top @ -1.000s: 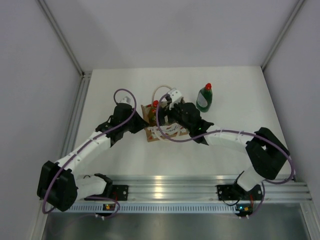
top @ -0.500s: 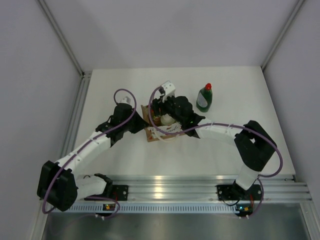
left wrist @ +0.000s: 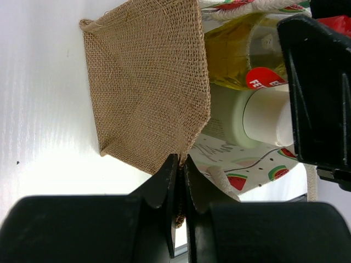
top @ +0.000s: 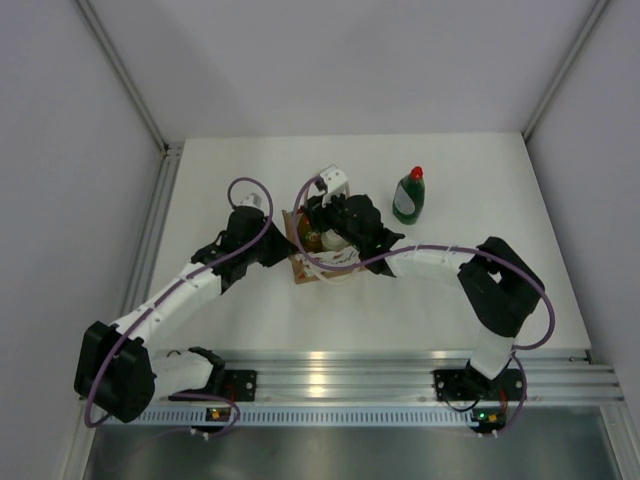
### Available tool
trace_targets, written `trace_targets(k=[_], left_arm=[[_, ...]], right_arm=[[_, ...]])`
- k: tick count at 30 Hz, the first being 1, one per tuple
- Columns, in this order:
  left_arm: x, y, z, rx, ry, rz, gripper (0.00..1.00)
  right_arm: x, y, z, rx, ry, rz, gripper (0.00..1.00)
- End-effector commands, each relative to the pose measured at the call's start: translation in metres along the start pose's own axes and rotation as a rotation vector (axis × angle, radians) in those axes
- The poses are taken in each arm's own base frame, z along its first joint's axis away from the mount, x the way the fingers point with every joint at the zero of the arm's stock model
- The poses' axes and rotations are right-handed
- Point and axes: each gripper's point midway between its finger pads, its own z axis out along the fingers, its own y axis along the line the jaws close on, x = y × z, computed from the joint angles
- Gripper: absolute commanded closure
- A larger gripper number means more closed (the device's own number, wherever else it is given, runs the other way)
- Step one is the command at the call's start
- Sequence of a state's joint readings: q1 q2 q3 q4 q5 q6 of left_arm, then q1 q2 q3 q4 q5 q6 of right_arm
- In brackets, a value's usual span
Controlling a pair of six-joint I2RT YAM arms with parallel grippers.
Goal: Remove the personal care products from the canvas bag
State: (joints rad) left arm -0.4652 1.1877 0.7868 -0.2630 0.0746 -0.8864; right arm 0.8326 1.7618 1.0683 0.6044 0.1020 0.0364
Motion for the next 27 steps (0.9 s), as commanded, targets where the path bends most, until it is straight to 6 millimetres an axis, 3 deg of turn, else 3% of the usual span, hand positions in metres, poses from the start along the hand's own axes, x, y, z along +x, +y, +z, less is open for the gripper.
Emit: trace_targets(k=[1, 3, 8, 27], left_arm=[[-0.004, -0.013, -0.001, 0.04, -0.002, 0.018, 0.92], [-0.004, -0.011, 0.0, 0.037, -0.001, 0.016, 0.92], [-0.004, -0.012, -0.002, 0.04, -0.006, 0.012, 0.92], [-0.004, -0.01, -0.005, 0.04, -0.015, 0.0, 0.92]], right_arm=[[-0.031, 0.011, 0.006, -0.023, -0.109, 0.0, 0.64], [-0.032, 0.012, 0.007, -0.029, -0.111, -0.003, 0.7], [-0.034, 0.018, 0.006, -0.049, -0.115, -0.013, 1.0], [-0.101, 0.027, -0.012, -0.059, -0.226, -0.07, 1.0]])
